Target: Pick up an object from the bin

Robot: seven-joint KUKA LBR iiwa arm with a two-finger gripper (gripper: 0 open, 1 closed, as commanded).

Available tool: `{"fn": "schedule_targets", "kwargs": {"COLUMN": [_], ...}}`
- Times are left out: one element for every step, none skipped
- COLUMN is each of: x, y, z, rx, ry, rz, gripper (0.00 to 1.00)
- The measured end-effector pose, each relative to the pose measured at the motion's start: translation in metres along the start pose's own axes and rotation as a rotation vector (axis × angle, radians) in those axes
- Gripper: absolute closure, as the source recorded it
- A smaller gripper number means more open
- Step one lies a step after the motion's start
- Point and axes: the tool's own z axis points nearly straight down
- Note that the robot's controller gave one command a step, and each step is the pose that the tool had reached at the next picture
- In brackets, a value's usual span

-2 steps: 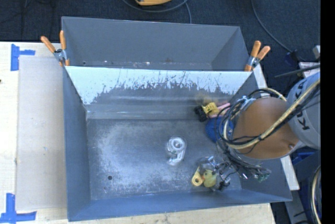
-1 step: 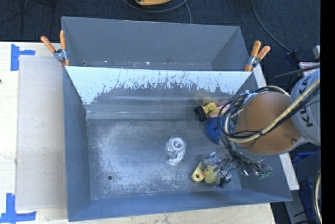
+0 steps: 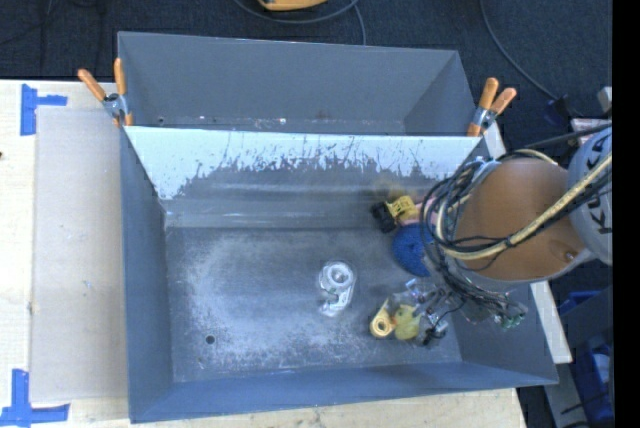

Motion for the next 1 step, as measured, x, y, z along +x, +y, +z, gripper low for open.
{"fn": "schedule_targets", "kwargs": {"x": [-0.0543], "y": [-0.0583], "z": [0.0429], "rx": [-0.001], "ry": [-0.003], "rz": [0.211], "gripper": [1.0]}}
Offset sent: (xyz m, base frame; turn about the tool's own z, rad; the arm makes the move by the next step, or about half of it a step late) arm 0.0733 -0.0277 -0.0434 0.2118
